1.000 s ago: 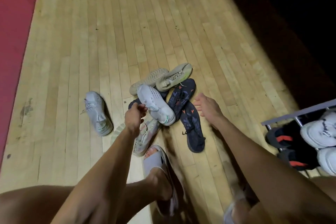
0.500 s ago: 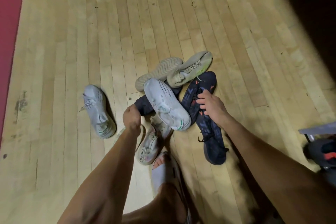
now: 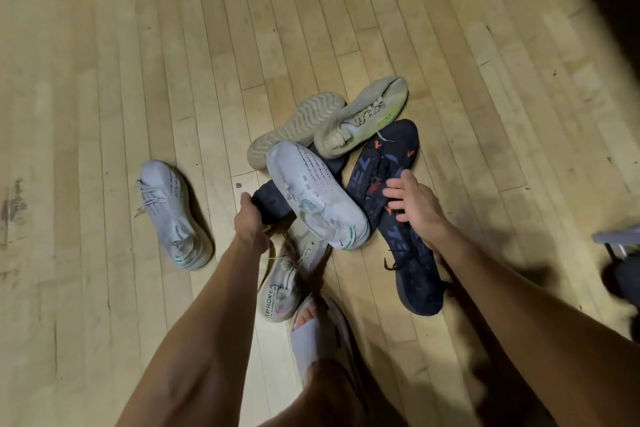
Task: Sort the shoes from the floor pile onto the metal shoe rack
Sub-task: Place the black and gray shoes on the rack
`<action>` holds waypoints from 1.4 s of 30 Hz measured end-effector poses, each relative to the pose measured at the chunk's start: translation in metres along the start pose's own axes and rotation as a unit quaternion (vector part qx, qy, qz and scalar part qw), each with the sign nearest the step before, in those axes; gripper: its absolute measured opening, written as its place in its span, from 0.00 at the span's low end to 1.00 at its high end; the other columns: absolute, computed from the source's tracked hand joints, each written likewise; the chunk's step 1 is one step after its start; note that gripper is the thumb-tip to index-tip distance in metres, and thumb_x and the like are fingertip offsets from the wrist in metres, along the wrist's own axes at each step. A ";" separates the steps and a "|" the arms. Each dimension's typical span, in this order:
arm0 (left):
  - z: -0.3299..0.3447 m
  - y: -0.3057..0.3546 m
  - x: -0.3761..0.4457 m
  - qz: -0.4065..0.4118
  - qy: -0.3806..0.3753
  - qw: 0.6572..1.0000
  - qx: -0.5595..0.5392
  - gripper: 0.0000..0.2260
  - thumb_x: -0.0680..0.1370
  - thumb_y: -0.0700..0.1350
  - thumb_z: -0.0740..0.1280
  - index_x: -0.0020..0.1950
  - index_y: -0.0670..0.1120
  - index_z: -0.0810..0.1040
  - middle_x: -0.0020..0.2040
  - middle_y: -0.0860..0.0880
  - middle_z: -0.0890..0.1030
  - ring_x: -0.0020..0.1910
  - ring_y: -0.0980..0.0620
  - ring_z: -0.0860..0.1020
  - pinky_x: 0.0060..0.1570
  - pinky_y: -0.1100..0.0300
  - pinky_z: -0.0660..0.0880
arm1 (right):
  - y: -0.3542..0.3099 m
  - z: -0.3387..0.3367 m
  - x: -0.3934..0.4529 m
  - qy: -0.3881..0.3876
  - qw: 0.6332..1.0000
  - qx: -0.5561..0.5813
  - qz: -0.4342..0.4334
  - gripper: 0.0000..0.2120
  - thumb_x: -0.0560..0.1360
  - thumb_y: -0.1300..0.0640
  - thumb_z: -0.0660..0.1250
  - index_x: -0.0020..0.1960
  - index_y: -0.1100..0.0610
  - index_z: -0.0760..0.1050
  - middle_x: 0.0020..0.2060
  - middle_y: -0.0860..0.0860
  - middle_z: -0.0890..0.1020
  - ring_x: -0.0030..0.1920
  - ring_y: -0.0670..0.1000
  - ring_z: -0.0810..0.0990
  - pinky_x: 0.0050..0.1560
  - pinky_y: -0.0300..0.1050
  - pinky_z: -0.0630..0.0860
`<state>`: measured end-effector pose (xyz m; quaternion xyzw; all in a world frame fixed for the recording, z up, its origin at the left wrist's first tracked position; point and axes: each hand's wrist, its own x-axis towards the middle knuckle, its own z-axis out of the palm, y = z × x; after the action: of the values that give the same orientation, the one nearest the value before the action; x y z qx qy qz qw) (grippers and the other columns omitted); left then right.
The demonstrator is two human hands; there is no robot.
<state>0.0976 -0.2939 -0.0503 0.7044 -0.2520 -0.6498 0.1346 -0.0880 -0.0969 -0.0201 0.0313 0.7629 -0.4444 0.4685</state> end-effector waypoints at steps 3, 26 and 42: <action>0.006 -0.002 -0.006 0.005 -0.024 0.999 -0.035 0.20 0.82 0.56 0.56 0.67 0.44 0.71 0.58 0.43 0.78 0.52 0.41 0.80 0.50 0.39 0.79 | 0.000 -0.002 -0.004 0.008 1.000 -0.001 0.001 0.27 0.84 0.44 0.46 0.71 0.59 0.70 0.66 0.56 0.77 0.55 0.53 0.77 0.49 0.45 0.73; -0.018 0.032 -0.186 0.267 0.100 0.959 -0.002 0.13 0.78 0.49 0.63 0.58 0.44 0.77 0.52 0.47 0.79 0.53 0.45 0.79 0.56 0.49 0.78 | -0.076 -0.052 -0.176 0.061 0.995 0.059 -0.060 0.26 0.83 0.44 0.46 0.65 0.58 0.75 0.61 0.55 0.80 0.52 0.53 0.77 0.40 0.43 0.72; 0.052 -0.043 -0.398 0.504 -0.118 0.838 0.175 0.16 0.81 0.47 0.63 0.67 0.42 0.72 0.64 0.46 0.73 0.64 0.50 0.70 0.60 0.61 0.64 | -0.061 -0.135 -0.302 0.144 0.975 0.130 -0.107 0.31 0.80 0.37 0.47 0.74 0.56 0.65 0.64 0.57 0.77 0.52 0.57 0.79 0.64 0.59 0.74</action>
<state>0.0426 -0.0400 0.2582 0.4100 -0.6957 -0.5153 0.2870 -0.0404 0.0736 0.2658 0.0739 0.7569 -0.5784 0.2951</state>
